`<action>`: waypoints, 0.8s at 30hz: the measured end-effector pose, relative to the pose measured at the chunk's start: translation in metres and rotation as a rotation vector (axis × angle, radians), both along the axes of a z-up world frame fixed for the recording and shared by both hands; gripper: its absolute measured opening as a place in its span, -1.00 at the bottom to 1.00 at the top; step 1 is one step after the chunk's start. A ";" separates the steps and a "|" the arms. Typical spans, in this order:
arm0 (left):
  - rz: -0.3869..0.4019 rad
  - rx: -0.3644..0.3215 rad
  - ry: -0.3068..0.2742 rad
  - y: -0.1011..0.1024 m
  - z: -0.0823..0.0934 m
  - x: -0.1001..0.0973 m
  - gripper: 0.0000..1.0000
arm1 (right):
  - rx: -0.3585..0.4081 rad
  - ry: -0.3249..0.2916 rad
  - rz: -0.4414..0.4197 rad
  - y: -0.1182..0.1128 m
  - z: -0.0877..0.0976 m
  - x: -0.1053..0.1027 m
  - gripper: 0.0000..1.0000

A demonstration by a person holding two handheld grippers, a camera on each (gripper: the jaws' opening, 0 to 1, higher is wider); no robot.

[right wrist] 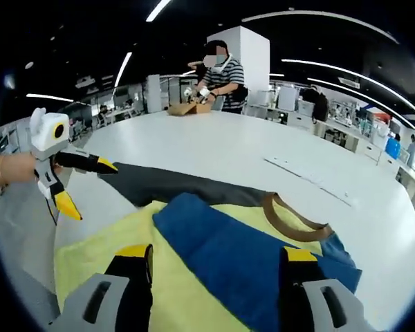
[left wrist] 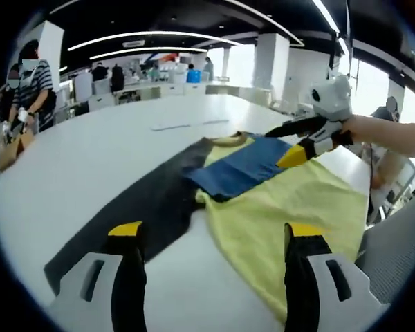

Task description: Fold the garment on the visible template until the final outline fits inside the template.

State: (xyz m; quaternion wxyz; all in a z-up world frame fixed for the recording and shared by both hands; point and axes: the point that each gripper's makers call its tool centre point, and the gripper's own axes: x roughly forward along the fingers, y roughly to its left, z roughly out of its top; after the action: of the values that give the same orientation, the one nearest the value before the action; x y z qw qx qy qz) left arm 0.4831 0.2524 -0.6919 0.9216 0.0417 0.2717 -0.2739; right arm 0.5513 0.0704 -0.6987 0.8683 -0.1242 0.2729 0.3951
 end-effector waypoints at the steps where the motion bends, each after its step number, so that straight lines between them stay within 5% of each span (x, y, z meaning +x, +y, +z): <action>1: 0.010 0.002 0.000 0.001 -0.001 0.002 0.41 | -0.005 -0.001 -0.009 -0.006 -0.001 0.000 0.41; 5: 0.031 -0.001 0.026 0.002 -0.008 0.008 0.08 | -0.029 -0.006 -0.057 -0.036 -0.005 -0.002 0.36; 24: 0.001 -0.010 0.061 -0.026 -0.027 0.034 -0.40 | -0.085 0.002 -0.230 -0.131 -0.020 -0.008 0.01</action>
State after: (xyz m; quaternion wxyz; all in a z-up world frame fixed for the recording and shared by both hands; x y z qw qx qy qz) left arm 0.5172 0.2266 -0.7189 0.9133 0.0289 0.2982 -0.2759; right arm 0.5434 -0.0602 -0.7187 0.9016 -0.1282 0.3029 0.2810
